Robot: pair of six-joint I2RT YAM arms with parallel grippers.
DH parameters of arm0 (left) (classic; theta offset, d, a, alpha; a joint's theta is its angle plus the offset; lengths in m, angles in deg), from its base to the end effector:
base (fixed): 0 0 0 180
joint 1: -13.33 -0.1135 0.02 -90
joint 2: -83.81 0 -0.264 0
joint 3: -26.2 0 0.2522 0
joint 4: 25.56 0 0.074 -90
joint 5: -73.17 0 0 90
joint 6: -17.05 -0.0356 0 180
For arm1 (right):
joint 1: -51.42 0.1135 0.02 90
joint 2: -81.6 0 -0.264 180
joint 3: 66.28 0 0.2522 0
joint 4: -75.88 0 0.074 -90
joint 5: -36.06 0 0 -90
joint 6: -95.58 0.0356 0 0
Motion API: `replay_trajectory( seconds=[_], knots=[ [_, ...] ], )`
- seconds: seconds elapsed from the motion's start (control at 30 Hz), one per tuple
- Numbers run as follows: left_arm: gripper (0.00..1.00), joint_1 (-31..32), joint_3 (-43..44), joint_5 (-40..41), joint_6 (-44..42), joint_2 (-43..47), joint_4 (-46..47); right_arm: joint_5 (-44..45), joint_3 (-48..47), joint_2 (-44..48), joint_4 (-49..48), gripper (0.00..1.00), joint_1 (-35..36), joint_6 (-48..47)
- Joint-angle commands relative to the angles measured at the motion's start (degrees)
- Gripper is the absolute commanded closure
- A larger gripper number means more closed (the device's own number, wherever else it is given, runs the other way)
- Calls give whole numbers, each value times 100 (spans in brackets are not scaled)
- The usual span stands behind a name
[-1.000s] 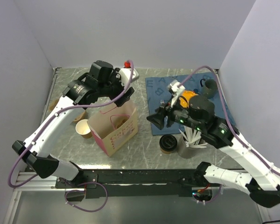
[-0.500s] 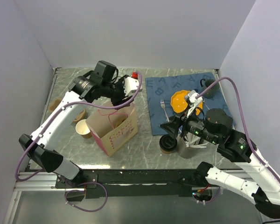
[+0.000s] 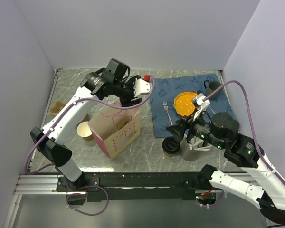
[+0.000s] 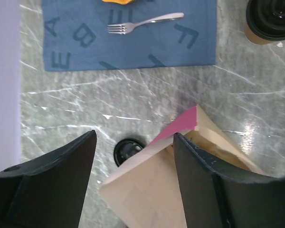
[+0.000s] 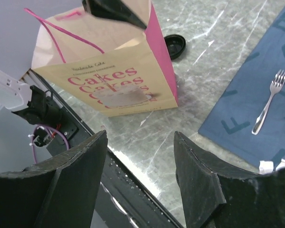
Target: Pack the takeout coffee
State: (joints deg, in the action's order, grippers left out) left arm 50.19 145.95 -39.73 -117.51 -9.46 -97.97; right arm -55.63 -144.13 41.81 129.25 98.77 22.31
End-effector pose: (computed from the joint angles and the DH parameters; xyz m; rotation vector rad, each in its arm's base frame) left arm 0.2598 -0.2121 0.4128 1.6579 1.6351 -0.4059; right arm 0.0815 0.0900 0.4090 -0.5266 1.8421 0.7995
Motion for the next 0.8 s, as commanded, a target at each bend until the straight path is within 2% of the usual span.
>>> replay_trajectory(
  seconds=[0.0, 0.2, 0.33, 0.43, 0.47, 0.57, 0.67, 0.77],
  knots=[
    [30, 14, 291, -233, -352, -24, -199, 143, 11, 85, 204, 35, -16, 199],
    [33, 40, -149, 135, -220, 81, -576, 319, 20, 173, 275, 35, -16, 330],
    [36, 67, -369, 101, -168, 143, -595, 293, 11, 165, 240, 36, -24, 348],
    [52, 58, -343, 276, -1, 152, -446, 275, -6, 156, 205, 36, -16, 348],
    [62, 67, -290, 346, 52, 152, -384, 284, -15, 147, 187, 36, -16, 357],
    [80, 67, -229, 846, 403, 230, -16, 249, -24, 121, 126, 36, -16, 375],
    [87, 67, -307, 1541, 912, 362, 328, 213, -50, 42, 73, 36, -16, 427],
    [88, 67, -369, 1919, 1431, 494, 425, 248, -50, -20, 11, 36, -24, 558]
  ],
)
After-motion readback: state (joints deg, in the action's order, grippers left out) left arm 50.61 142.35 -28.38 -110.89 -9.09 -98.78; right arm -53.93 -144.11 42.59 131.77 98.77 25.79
